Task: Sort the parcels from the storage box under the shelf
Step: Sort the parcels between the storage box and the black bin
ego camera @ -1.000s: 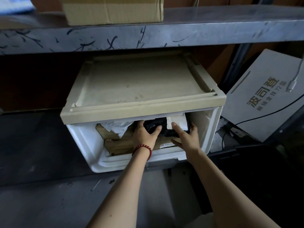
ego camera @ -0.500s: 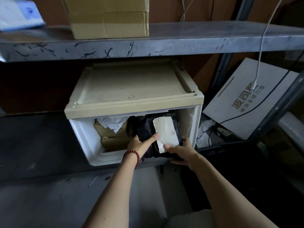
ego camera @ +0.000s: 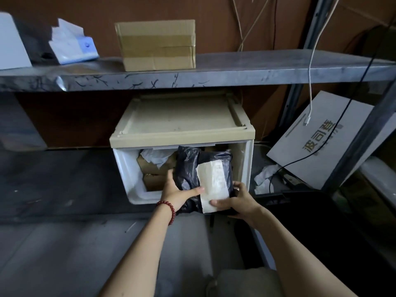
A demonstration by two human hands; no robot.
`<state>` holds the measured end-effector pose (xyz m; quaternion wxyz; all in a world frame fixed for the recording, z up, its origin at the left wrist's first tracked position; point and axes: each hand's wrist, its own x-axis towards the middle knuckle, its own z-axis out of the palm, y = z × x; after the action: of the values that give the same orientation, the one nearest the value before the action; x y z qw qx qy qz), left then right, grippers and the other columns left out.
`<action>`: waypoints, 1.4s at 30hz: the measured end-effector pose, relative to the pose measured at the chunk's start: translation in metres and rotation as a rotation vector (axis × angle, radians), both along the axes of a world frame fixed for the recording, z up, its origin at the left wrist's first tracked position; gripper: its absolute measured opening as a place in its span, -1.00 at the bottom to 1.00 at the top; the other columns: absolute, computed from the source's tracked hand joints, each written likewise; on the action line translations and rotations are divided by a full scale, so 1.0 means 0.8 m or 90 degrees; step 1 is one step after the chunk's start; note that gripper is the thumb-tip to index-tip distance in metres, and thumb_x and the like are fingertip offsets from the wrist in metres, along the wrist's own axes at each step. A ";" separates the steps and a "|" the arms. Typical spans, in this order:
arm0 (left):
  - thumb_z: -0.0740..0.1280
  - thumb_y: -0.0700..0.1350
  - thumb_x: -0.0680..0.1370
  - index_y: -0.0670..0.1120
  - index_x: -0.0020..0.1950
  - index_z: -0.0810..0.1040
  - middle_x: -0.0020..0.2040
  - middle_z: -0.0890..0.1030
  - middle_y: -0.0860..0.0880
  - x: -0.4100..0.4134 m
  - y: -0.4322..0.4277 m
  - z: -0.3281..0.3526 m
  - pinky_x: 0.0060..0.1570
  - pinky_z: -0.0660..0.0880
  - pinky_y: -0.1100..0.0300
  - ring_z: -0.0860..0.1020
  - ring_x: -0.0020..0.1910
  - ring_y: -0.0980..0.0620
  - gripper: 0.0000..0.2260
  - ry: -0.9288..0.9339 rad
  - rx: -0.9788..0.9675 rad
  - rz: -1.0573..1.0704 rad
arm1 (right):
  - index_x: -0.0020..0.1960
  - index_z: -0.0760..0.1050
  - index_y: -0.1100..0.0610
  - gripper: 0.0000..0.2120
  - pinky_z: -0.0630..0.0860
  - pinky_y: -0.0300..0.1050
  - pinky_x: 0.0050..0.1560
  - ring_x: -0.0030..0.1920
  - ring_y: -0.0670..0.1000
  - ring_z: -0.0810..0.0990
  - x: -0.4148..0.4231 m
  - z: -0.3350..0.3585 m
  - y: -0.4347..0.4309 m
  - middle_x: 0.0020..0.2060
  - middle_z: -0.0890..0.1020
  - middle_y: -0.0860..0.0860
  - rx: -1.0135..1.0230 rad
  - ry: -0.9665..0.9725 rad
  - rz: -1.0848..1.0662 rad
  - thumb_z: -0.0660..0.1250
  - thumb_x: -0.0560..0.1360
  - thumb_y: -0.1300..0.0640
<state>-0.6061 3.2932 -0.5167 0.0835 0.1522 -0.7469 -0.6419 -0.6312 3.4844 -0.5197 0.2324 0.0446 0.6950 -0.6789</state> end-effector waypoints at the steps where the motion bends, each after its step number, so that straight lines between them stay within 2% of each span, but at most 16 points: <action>1: 0.64 -0.18 0.21 0.11 0.26 0.20 0.21 0.44 0.06 0.006 0.000 0.003 0.17 0.36 0.22 0.43 0.17 0.10 -0.19 0.022 -0.012 -0.002 | 0.33 0.21 0.02 -0.17 0.58 -0.03 -0.06 0.05 0.04 0.63 0.004 0.004 0.002 0.12 0.60 0.02 -0.017 0.008 -0.003 0.62 0.24 0.22; 6: 0.63 -0.17 0.22 0.13 0.22 0.22 0.10 0.39 0.28 0.028 0.010 0.017 -0.01 0.33 0.49 0.42 -0.01 0.45 -0.23 0.115 -0.067 0.043 | 0.34 0.21 0.01 -0.28 0.55 -0.18 -0.18 0.01 -0.03 0.64 0.022 0.026 0.008 0.11 0.60 0.00 -0.095 0.070 -0.028 0.55 0.34 0.18; 8: 0.62 -0.20 0.24 0.08 0.23 0.28 0.13 0.41 0.19 0.035 0.016 0.019 -0.04 0.29 0.55 0.41 0.05 0.36 -0.28 0.144 -0.069 0.052 | 0.33 0.21 0.03 -0.31 0.57 -0.10 0.00 0.10 0.07 0.62 0.025 0.032 0.011 0.16 0.57 0.08 -0.103 0.106 -0.061 0.54 0.36 0.21; 10: 0.61 -0.17 0.25 0.07 0.22 0.35 0.18 0.40 0.14 0.043 0.024 0.020 -0.05 0.23 0.62 0.35 0.15 0.24 -0.34 0.154 -0.087 0.052 | 0.29 0.25 0.06 -0.37 0.56 -0.10 0.02 0.12 0.11 0.60 0.029 0.037 0.014 0.16 0.56 0.12 -0.102 0.132 -0.072 0.52 0.37 0.24; 13: 0.59 -0.05 0.30 0.12 0.17 0.43 0.24 0.43 0.09 0.051 0.032 0.017 0.10 0.26 0.42 0.35 0.20 0.20 -0.46 0.159 -0.132 0.047 | 0.26 0.34 0.11 -0.45 0.54 -0.26 -0.17 0.03 0.05 0.60 0.032 0.040 0.019 0.12 0.56 0.13 -0.082 0.163 -0.037 0.53 0.37 0.23; 16: 0.57 0.06 0.29 0.17 0.19 0.46 0.21 0.46 0.18 0.054 0.029 0.025 0.11 0.30 0.34 0.35 0.22 0.24 -0.48 0.134 -0.120 0.012 | 0.20 0.47 0.10 -0.51 0.48 -0.32 -0.01 0.17 -0.03 0.54 0.031 0.041 0.019 0.17 0.54 0.03 -0.044 0.204 -0.015 0.57 0.32 0.19; 19: 0.59 0.10 0.20 0.23 0.17 0.44 0.11 0.46 0.32 0.058 0.024 0.039 -0.10 0.34 0.57 0.42 0.09 0.37 -0.40 0.123 -0.070 -0.042 | 0.23 0.50 0.06 -0.44 0.47 -0.26 0.09 0.18 -0.04 0.55 0.030 0.046 0.019 0.20 0.54 0.00 -0.054 0.187 0.001 0.60 0.28 0.15; 21: 0.60 0.08 0.14 0.25 0.18 0.43 0.11 0.47 0.33 0.058 0.024 0.042 -0.17 0.38 0.61 0.44 0.04 0.46 -0.34 0.134 -0.042 -0.057 | 0.31 0.44 0.05 -0.32 0.54 -0.18 0.10 0.16 -0.02 0.58 0.031 0.046 0.020 0.22 0.53 0.01 -0.083 0.177 0.020 0.61 0.25 0.21; 24: 0.65 -0.14 0.17 0.19 0.29 0.38 0.15 0.51 0.25 0.053 0.017 0.039 -0.03 0.42 0.52 0.48 0.09 0.42 -0.22 0.142 -0.041 -0.074 | 0.45 0.24 0.06 -0.08 0.50 -0.08 0.24 0.25 0.02 0.51 0.031 0.042 0.020 0.28 0.45 0.01 -0.060 0.229 0.047 0.58 0.21 0.39; 27: 0.65 -0.21 0.15 0.08 0.31 0.41 0.13 0.55 0.16 0.052 0.006 0.034 0.09 0.43 0.34 0.52 0.12 0.22 -0.20 0.090 -0.093 -0.093 | 0.46 0.18 0.04 -0.10 0.63 -0.11 -0.02 0.19 0.11 0.52 0.032 0.044 0.015 0.27 0.40 0.10 -0.095 0.245 0.029 0.46 0.29 0.53; 29: 0.66 -0.16 0.16 0.06 0.10 0.52 0.01 0.60 0.15 0.053 0.001 0.030 -0.07 0.45 0.43 0.57 0.00 0.22 -0.42 0.064 -0.131 -0.075 | 0.38 0.29 0.02 -0.27 0.66 -0.06 -0.20 0.08 0.08 0.59 0.030 0.050 0.011 0.23 0.46 0.10 -0.154 0.234 -0.016 0.45 0.35 0.47; 31: 0.65 -0.12 0.19 0.10 -0.02 0.49 -0.06 0.58 0.19 0.055 0.000 0.027 -0.24 0.41 0.54 0.56 -0.13 0.34 -0.52 0.067 -0.139 -0.049 | 0.25 0.41 0.00 -0.50 0.61 -0.16 -0.28 0.01 -0.05 0.63 0.028 0.053 0.005 0.16 0.56 0.03 -0.167 0.251 -0.053 0.49 0.40 0.26; 34: 0.61 -0.04 0.25 0.07 0.07 0.49 0.00 0.60 0.13 0.057 0.001 0.026 -0.12 0.42 0.44 0.57 -0.02 0.22 -0.53 0.078 -0.141 -0.022 | 0.17 0.52 -0.01 -0.61 0.52 -0.21 -0.24 -0.04 -0.07 0.63 0.023 0.048 -0.001 0.10 0.63 0.01 -0.083 0.289 -0.097 0.49 0.39 -0.05; 37: 0.58 0.05 0.27 0.16 0.09 0.49 0.00 0.57 0.24 0.061 0.006 0.029 -0.14 0.39 0.55 0.51 -0.02 0.39 -0.54 0.099 -0.122 -0.017 | 0.06 0.59 0.01 -0.63 0.53 -0.03 0.12 0.04 0.01 0.63 0.021 0.042 -0.003 0.02 0.66 0.04 -0.054 0.274 -0.135 0.50 0.35 -0.15; 40: 0.55 0.22 0.24 0.23 0.09 0.45 0.03 0.53 0.31 0.062 0.011 0.035 -0.07 0.38 0.56 0.48 -0.01 0.48 -0.50 0.094 -0.087 -0.009 | -0.08 0.57 0.02 -0.72 0.49 -0.21 -0.11 -0.18 -0.09 0.60 0.025 0.043 -0.006 -0.24 0.62 -0.10 -0.066 0.269 -0.125 0.45 0.39 -0.17; 42: 0.50 0.30 0.23 0.22 0.11 0.41 0.07 0.54 0.24 0.060 0.015 0.034 0.11 0.42 0.31 0.51 0.10 0.25 -0.46 0.077 -0.044 0.010 | -0.02 0.57 0.06 -0.74 0.50 -0.32 -0.25 -0.20 -0.12 0.66 0.027 0.044 -0.011 -0.23 0.69 -0.09 -0.113 0.250 -0.106 0.42 0.44 -0.11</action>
<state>-0.5578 3.3053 -0.4897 0.1387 0.1164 -0.7608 -0.6232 -0.6098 3.4760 -0.4842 0.0386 -0.0518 0.6585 -0.7498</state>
